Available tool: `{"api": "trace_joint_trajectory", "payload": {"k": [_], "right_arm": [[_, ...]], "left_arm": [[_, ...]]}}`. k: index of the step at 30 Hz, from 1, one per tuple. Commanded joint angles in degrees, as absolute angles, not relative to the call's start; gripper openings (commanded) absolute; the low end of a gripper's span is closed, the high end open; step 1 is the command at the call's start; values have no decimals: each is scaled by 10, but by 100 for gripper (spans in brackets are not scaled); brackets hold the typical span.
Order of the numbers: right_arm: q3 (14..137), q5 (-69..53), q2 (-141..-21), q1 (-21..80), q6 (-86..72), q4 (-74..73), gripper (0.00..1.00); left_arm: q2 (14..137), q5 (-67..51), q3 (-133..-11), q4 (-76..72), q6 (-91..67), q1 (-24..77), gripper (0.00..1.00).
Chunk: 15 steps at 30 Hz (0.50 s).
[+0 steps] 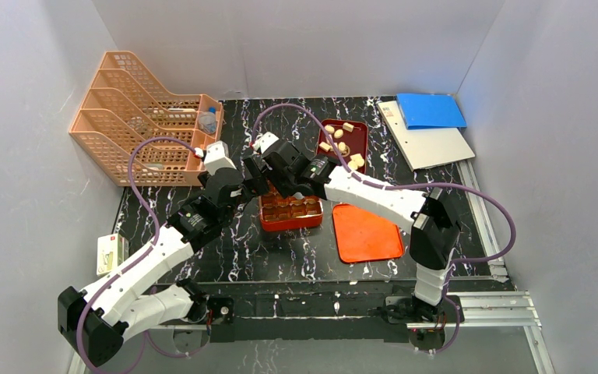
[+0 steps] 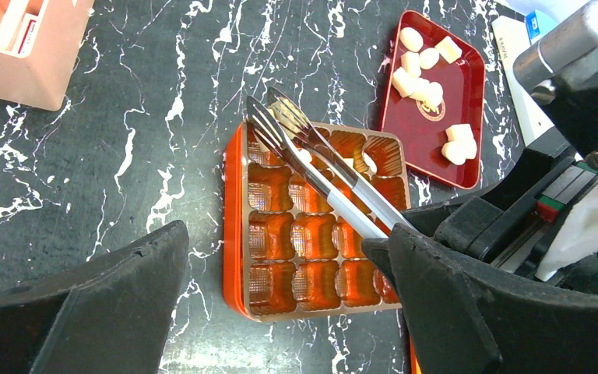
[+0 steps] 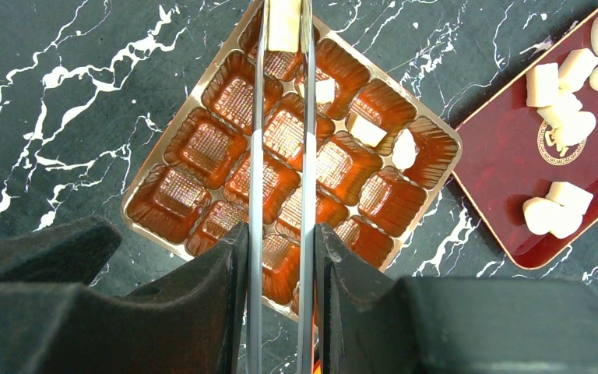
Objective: Pack the chocolate
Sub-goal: Place the fake chocolate in the packing box.
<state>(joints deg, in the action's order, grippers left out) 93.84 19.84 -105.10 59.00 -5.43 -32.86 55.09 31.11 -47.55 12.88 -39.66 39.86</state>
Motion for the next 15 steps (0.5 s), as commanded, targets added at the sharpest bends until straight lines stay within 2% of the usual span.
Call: {"api": "trace_joint_trajectory", "payload": {"k": [1,15], "right_arm": [[936,208,-1027,594,-53,-305,37],[931,205,-1021,594,-54,-307,42]], "left_arm": [[547,322,-474,126,-399,396,98],[542,321,-474,129,-402,396,98]]}}
